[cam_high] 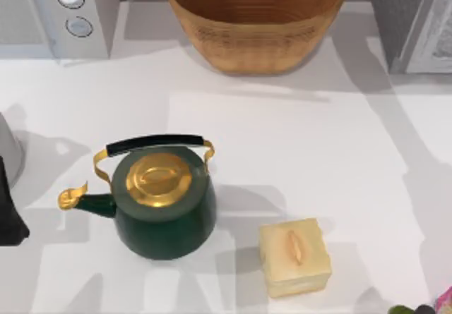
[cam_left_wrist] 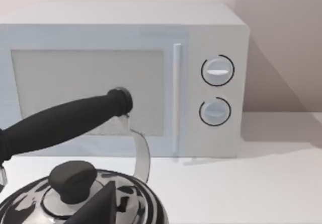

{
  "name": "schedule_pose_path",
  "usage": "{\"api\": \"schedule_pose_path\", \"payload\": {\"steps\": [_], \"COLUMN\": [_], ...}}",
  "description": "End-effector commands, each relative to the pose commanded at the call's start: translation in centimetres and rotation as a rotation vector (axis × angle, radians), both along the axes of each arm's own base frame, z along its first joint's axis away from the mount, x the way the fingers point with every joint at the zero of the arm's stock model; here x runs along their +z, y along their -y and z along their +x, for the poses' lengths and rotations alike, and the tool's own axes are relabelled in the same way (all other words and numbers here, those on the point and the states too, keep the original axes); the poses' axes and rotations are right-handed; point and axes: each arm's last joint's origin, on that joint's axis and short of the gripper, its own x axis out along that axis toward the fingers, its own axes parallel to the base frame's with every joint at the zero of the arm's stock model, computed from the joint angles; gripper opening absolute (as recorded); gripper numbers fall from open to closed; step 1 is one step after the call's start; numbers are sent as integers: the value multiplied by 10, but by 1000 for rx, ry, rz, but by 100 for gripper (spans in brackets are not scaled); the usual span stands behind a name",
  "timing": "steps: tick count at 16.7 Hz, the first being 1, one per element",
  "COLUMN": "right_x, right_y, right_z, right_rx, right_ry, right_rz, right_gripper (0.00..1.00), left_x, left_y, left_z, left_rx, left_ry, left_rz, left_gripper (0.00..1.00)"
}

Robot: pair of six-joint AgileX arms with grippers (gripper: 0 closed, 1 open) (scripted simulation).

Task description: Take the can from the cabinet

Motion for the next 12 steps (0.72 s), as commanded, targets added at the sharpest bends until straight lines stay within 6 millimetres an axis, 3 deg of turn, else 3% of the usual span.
{"api": "schedule_pose_path", "payload": {"steps": [5,12], "right_x": [0,0], "right_y": [0,0], "right_z": [0,0], "right_rx": [0,0], "right_ry": [0,0], "right_rz": [0,0], "right_gripper": [2,0], "left_x": [0,0], "left_y": [0,0], "left_z": [0,0], "left_rx": [0,0], "left_ry": [0,0], "left_rz": [0,0], "left_gripper": [100,100]}}
